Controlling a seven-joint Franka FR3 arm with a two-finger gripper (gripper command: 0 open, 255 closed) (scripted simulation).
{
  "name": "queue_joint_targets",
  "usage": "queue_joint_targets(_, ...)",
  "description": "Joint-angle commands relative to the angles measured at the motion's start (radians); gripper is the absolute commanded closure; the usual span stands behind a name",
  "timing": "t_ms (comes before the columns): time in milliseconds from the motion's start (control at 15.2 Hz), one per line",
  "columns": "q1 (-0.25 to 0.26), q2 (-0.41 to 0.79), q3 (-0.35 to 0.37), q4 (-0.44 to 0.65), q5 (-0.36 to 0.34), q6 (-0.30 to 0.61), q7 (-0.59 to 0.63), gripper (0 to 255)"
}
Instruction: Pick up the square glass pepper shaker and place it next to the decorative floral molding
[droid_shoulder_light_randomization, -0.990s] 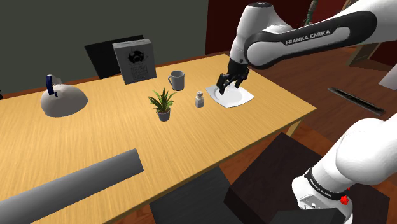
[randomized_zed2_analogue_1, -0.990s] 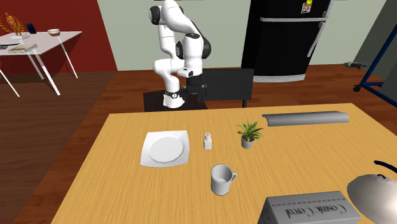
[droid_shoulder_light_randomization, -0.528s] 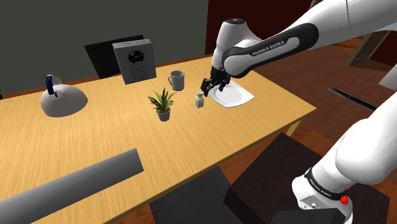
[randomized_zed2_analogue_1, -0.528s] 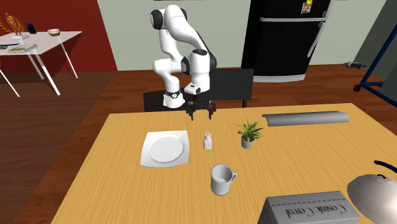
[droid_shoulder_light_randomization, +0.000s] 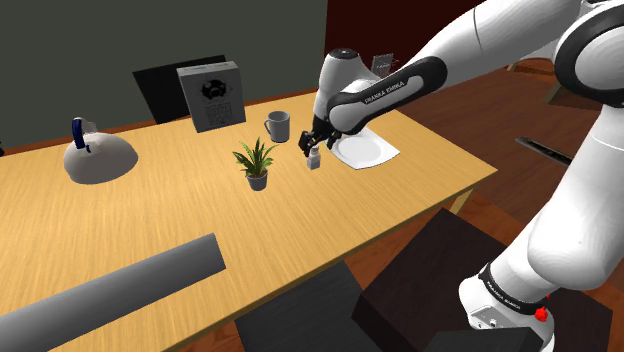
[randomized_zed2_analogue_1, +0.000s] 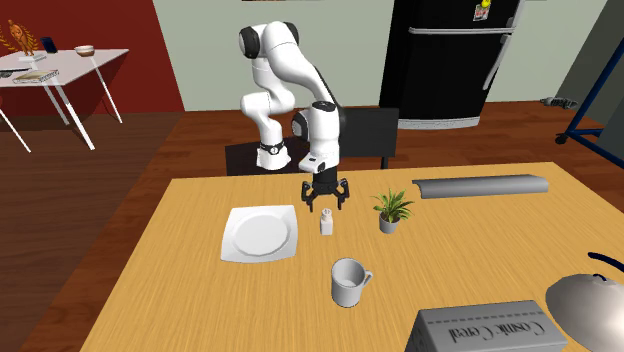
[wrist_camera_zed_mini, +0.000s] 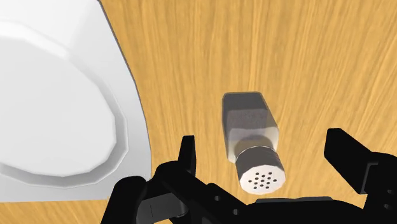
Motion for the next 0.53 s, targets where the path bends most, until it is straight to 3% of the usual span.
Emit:
queue_joint_targets(0,0.002,0.028,-0.003,0.009,-0.009,0.020,0.006,0)
queue_joint_targets(462,0.004,0.067,-0.008,0.011,-0.022,0.056,0.015,0)
